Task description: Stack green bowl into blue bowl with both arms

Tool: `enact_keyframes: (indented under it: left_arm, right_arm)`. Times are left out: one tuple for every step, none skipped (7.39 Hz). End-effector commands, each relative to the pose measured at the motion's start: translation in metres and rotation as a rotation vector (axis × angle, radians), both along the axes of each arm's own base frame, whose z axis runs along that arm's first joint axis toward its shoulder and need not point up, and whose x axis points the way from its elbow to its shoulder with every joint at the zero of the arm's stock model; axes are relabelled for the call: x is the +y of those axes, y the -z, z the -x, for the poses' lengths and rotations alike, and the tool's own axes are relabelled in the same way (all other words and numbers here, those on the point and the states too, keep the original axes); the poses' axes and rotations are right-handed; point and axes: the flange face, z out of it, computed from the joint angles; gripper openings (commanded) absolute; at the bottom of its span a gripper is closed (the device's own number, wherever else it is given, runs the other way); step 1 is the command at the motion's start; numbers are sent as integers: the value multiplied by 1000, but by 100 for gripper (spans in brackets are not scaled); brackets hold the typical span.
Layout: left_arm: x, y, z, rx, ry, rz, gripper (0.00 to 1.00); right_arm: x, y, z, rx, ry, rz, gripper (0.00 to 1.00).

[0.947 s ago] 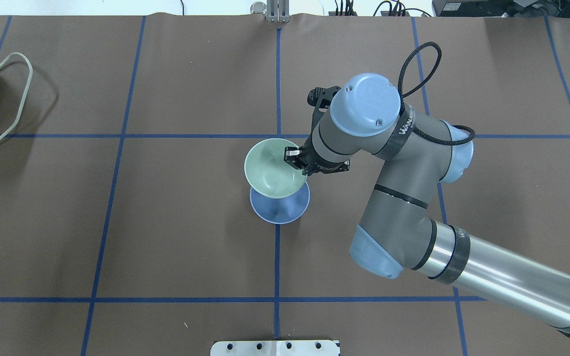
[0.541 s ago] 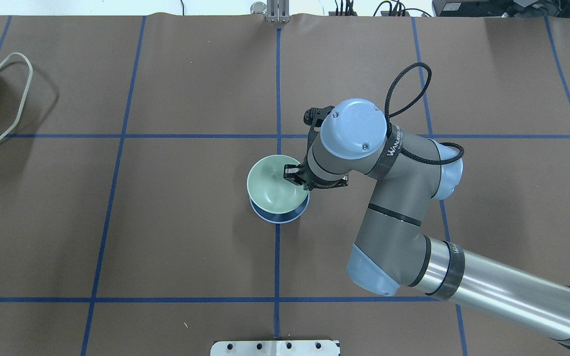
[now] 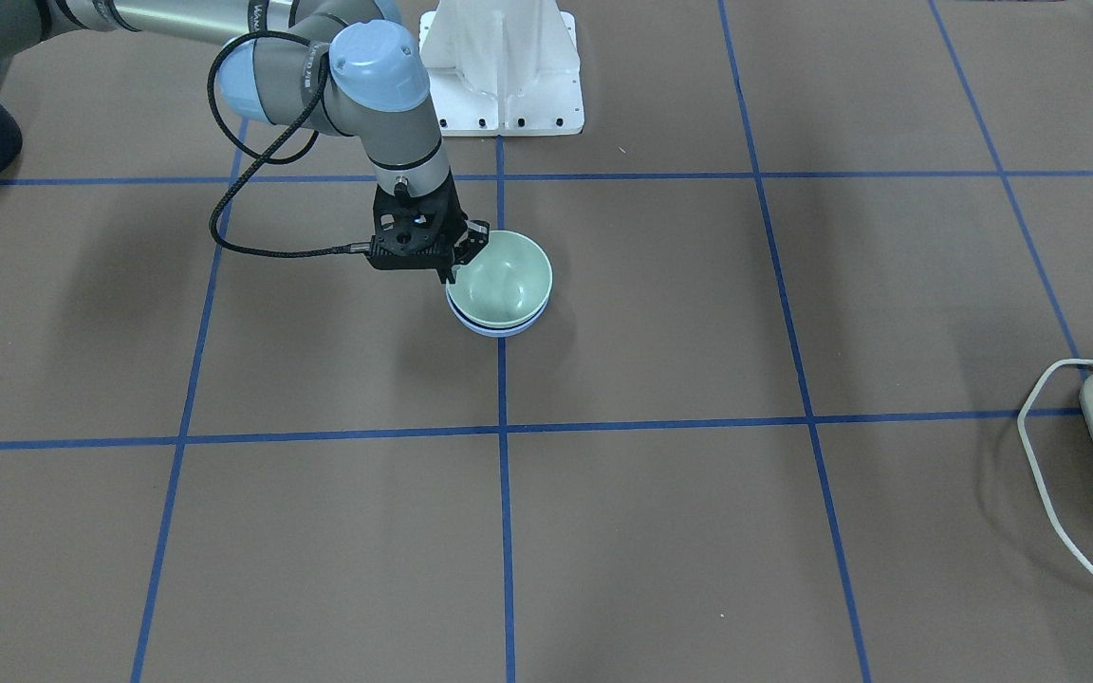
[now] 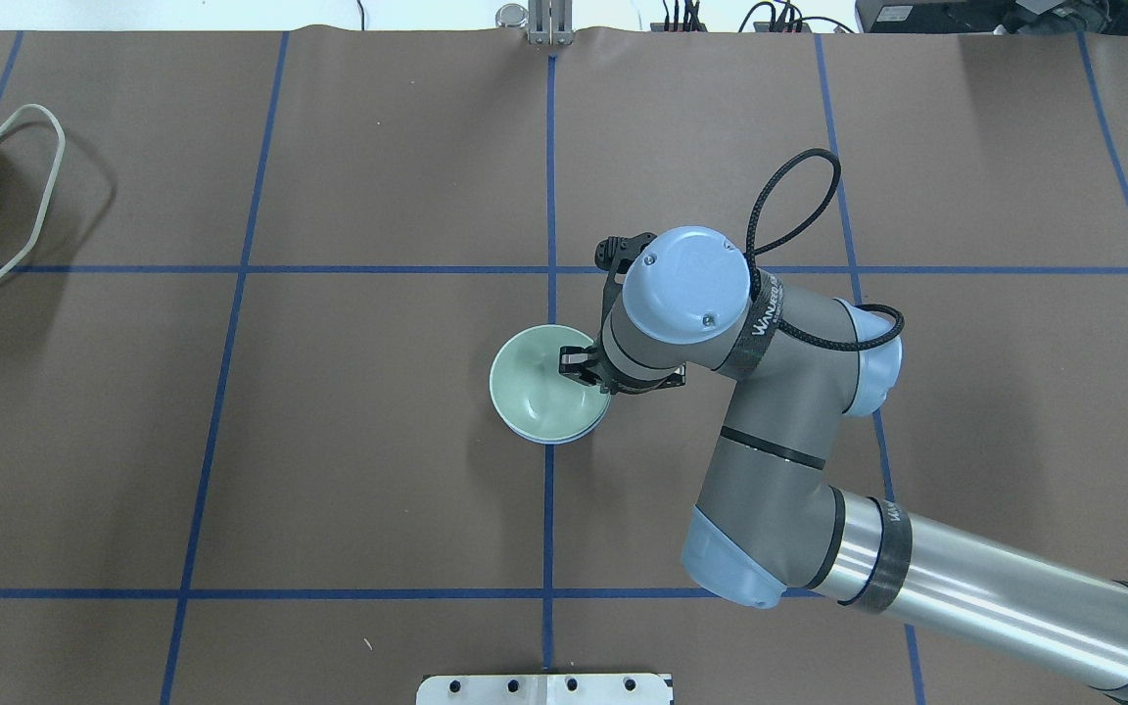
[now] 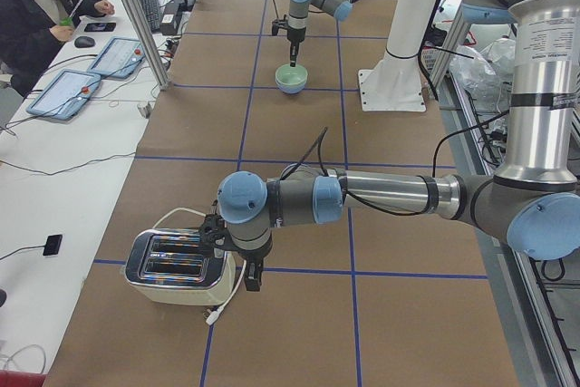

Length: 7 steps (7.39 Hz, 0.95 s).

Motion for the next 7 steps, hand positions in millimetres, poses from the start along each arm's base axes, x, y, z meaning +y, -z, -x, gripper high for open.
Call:
enact_keyframes:
  left_arm:
    - [0,0,1,0,1,0,99]
    - [1,-1,1,0,1,3,99]
    - [1,-1,0,0,0,3,99]
    - [0,-1,0,0,0,1,99]
    - [1,-1,0,0,0,1,99]
    - [1,-2,1,1,1,4,99]
    - [1,-2,1,1,3,9,99]
  right_arm:
    - [3,-4,3,6,5,-1,0]
    - [4,-4,4,7,5,-2,0]
    - [3,-4,3,6,5,-1,0]
    - [3,-1,3,-4,5,-6,8]
    - [3,1,2,-9,2,-10,54]
    - [-6,1,-5,3,-40,-39,100]
    - [-31,2,-25,9,-67,-48,100]
